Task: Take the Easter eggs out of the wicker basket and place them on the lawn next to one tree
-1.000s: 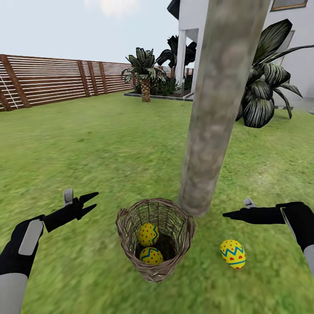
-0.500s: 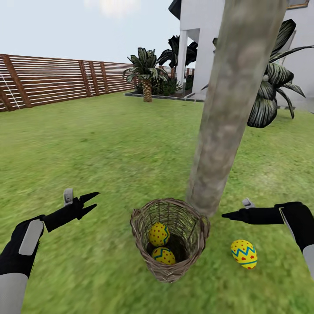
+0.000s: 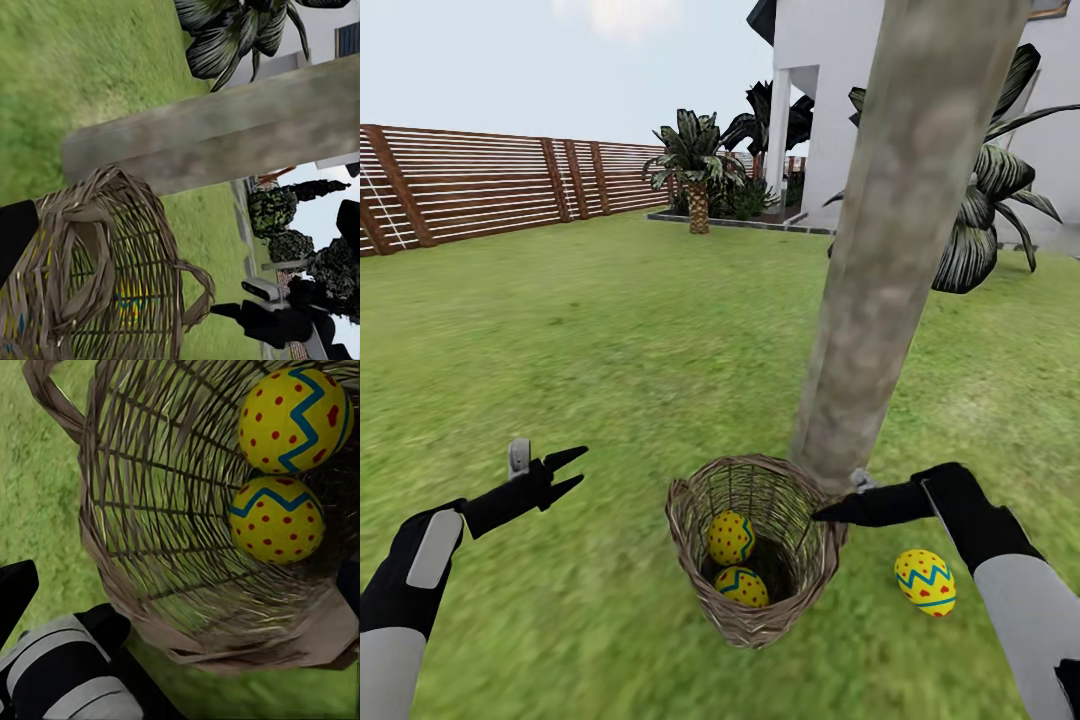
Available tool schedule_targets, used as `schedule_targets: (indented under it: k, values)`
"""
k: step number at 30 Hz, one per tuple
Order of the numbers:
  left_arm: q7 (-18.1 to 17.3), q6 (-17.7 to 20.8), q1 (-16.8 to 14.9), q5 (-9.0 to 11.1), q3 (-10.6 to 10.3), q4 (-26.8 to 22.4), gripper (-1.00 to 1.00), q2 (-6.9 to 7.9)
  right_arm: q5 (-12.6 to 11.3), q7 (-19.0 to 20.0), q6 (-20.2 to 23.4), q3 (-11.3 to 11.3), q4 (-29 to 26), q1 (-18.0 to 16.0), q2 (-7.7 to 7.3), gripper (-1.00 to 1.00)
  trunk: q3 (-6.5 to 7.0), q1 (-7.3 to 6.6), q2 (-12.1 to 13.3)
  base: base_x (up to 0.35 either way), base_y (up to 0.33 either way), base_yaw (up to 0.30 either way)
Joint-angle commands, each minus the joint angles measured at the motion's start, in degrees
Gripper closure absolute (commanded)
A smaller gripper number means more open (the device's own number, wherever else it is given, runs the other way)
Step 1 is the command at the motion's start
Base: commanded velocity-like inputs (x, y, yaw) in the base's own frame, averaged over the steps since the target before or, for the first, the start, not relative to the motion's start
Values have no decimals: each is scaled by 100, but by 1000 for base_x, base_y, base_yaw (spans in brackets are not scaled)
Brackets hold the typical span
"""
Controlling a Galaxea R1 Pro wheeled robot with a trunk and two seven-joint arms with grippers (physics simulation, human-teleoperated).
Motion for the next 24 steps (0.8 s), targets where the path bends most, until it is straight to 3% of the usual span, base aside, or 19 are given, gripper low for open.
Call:
schedule_targets:
  k: [1, 6, 7, 12, 17, 19, 20, 24]
  values:
    - [-28, 22, -4, -20, 9, 5, -100, -1, 126, -61, 53, -14, -29, -4, 91, -100, -5, -1, -2, 0, 0, 0]
    - [-30, 16, -6, -20, 9, 11, -100, -1, 226, -683, 259, -7, -343, -4, 502, -100, -5, -1, -2, 0, 0, 0]
    - [-30, 16, -6, -20, 9, 12, -100, -1, 236, -901, 382, -5, -453, -4, 655, -100, -5, -1, -2, 0, 0, 0]
    - [-31, 16, -5, -20, 9, 12, -100, -2, 244, -1193, 470, 39, -563, -3, 953, -100, -5, -1, -2, 0, 0, 0]
    - [-31, 16, -4, -24, 9, 14, -100, -3, 318, -1502, 488, 465, -657, -4, 1186, -100, -5, -1, -2, 0, 0, 0]
    - [-26, 16, -4, -28, 9, 14, -100, -1, 356, -2369, 487, 621, -690, -4, 1417, -100, -5, -1, -2, 0, 0, 0]
    - [-25, 16, -4, -28, 9, 13, -100, -1, 358, -2530, 486, 630, -691, -4, 1455, -100, -5, -1, -2, 0, 0, 0]
    - [-22, 16, -4, -28, 9, 15, -100, -6, 340, -3913, 466, 737, -687, -4, 1654, -100, -5, -1, -2, 0, 0, 0]
